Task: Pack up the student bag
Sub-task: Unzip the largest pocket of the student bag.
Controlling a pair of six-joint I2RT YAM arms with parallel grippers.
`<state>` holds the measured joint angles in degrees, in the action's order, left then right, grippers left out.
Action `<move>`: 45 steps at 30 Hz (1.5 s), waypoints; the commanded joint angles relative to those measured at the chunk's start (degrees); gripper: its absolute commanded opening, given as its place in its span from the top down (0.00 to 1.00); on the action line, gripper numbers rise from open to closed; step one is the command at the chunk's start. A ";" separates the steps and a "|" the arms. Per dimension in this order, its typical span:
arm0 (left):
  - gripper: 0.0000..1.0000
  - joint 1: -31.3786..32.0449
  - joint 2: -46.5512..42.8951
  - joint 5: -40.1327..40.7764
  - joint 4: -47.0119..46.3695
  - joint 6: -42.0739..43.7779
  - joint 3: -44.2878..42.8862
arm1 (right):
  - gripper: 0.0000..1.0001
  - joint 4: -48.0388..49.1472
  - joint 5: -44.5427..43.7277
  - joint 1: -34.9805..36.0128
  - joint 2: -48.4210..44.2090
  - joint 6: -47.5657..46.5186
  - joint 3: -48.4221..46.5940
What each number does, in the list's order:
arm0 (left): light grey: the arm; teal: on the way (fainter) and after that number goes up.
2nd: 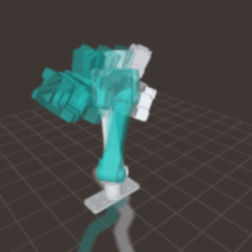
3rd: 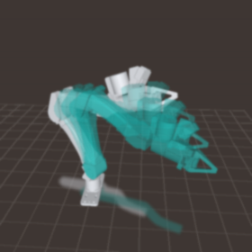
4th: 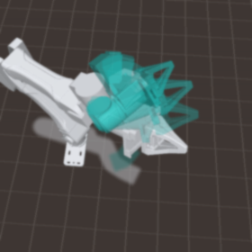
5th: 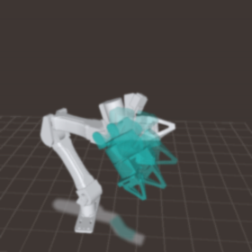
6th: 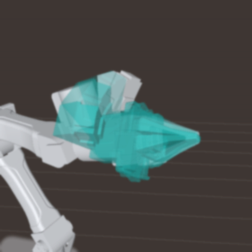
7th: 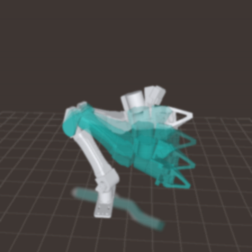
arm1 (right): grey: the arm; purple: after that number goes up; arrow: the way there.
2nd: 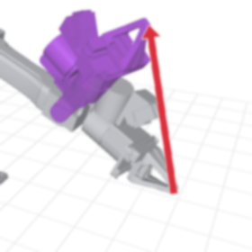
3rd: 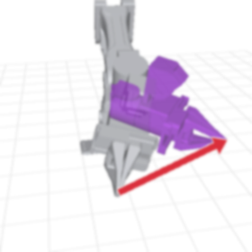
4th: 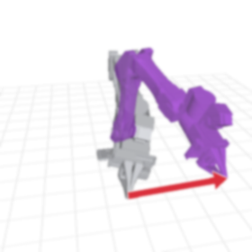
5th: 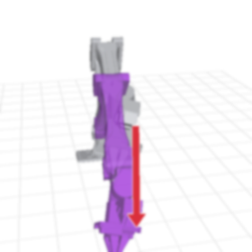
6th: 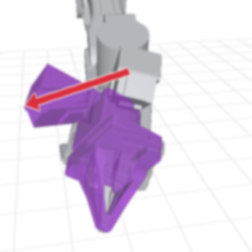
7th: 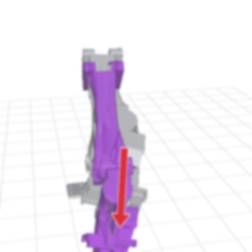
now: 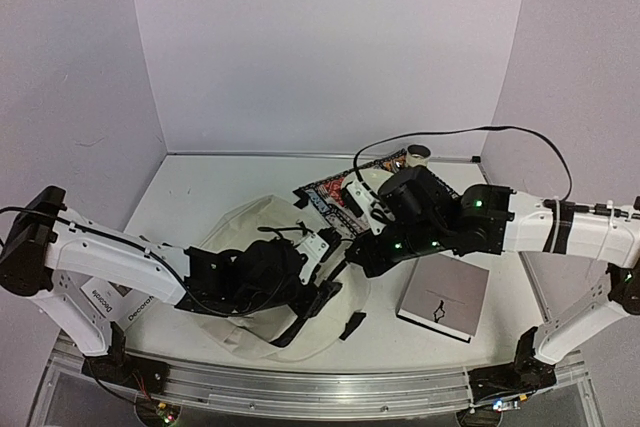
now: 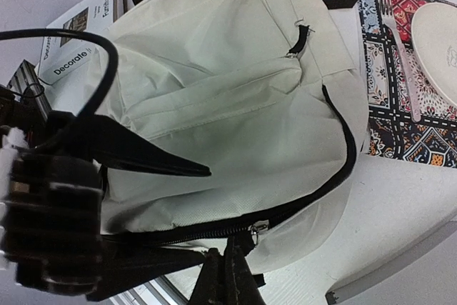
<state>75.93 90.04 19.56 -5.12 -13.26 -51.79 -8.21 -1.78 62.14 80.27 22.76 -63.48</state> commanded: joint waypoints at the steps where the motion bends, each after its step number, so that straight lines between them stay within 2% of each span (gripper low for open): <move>1: 0.59 -0.36 0.59 -2.54 -3.22 0.52 -3.57 | 1.00 1.98 -0.38 0.57 -2.64 0.11 -0.84; 5: 0.89 -0.34 -1.01 -5.12 -3.08 0.84 -2.85 | 1.00 1.84 -5.29 0.52 -2.85 -1.35 -0.27; 8: 1.00 -0.29 -4.63 -6.50 -2.66 0.04 -0.14 | 1.00 1.51 -11.97 -0.17 -3.01 -3.33 0.38; 11: 1.00 -0.16 -8.87 -8.51 -1.63 -1.30 3.24 | 1.00 1.49 -13.88 -4.43 -2.91 -3.85 1.62; 17: 1.00 0.67 -17.17 -11.13 1.99 -2.77 8.83 | 1.00 4.16 -11.42 -13.02 0.04 -4.47 2.67; 28: 1.00 3.11 -30.37 -17.82 3.10 1.70 13.19 | 1.00 9.93 -2.25 -21.08 15.13 -4.95 -2.70; 32: 1.00 3.32 -33.82 -16.67 3.40 1.74 14.47 | 1.00 10.13 -1.99 -23.35 18.35 -3.66 -3.79; 35: 0.99 3.28 -34.49 -11.76 6.49 -0.40 15.38 | 1.00 9.99 1.87 -24.17 16.45 -3.37 -3.92; 37: 0.90 3.29 -33.60 -9.15 7.82 -1.83 15.68 | 1.00 10.96 8.16 -24.08 14.88 -4.17 -3.76; 39: 0.87 3.30 -32.24 -6.81 7.77 -3.69 15.65 | 1.00 11.68 16.16 -23.12 14.05 -4.87 -4.43; 45: 0.66 3.24 -24.45 0.07 7.32 -4.93 11.45 | 1.00 11.19 25.74 -15.75 14.79 -6.94 -7.23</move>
<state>79.21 61.31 14.24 2.99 -16.62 -36.24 3.64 17.73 40.90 96.03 17.78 -67.31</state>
